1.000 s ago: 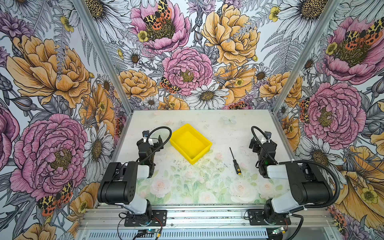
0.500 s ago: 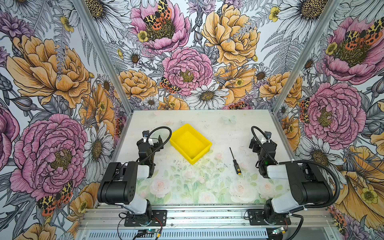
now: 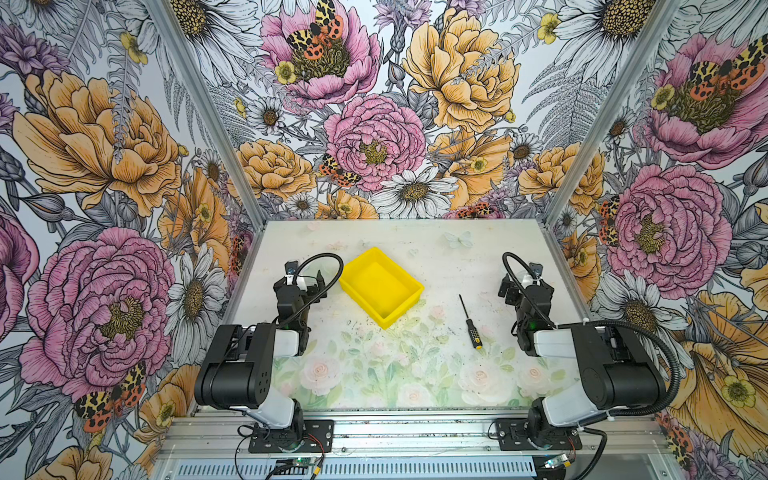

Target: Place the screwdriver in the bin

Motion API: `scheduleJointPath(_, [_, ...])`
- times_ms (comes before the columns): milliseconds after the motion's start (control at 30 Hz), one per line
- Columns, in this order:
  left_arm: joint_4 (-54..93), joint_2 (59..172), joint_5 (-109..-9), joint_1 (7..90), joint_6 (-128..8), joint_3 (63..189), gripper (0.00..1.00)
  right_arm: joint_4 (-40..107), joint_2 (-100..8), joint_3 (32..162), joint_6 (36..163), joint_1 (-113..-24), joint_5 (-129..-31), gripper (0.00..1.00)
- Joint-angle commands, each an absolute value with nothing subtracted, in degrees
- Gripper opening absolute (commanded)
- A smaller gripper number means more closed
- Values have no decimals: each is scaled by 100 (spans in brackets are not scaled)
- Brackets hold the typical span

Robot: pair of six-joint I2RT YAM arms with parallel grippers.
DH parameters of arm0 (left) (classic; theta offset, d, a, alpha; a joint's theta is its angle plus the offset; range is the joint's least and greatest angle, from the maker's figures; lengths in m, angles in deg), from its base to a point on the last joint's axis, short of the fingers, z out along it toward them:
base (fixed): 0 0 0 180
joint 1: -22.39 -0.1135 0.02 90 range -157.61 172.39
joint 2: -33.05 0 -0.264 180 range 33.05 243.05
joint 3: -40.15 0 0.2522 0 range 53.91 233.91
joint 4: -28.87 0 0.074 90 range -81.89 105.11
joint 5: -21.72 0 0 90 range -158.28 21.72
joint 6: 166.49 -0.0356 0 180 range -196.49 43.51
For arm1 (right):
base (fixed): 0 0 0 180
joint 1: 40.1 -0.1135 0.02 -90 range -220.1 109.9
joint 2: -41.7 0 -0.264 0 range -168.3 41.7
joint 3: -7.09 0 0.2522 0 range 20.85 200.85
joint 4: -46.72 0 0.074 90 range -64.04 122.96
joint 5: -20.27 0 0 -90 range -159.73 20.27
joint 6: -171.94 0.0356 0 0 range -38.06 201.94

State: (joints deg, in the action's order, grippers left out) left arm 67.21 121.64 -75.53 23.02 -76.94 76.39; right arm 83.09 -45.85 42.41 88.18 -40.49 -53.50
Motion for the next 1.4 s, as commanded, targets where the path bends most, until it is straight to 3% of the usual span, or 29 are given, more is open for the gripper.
scheduleJointPath(0, [6719, 12011, -7586, 2268, -7702, 7562, 99, 8180, -4448, 4295, 8932, -4011, -5347, 99])
scheduleJointPath(167, [6042, 11479, -7612, 2231, -7620, 7664, 99, 8165, -4310, 4251, 8845, -4032, -5444, 100])
scheduleJointPath(333, [5016, 10655, -7617, 2217, -7485, 7711, 99, 7168, -3720, 4461, 8925, -4044, -5328, 100])
scheduleJointPath(633, [2908, 8948, -7695, 2284, -7052, 7925, 99, 3959, -2510, 5362, 9829, -4160, -4812, 100])
scheduleJointPath(767, [1953, 8508, -7988, 2432, -6080, 8170, 99, 2555, -2224, 5787, 10498, -4173, -4575, 99])
scheduleJointPath(967, [533, 8316, -7835, 2633, -5336, 8715, 99, 1329, -1996, 6163, 11051, -4348, -5126, 100])
scheduleJointPath(1367, [141, 8612, -6175, 3023, -4839, 9022, 99, -175, -2938, 6953, 11524, -5409, -5234, 99])
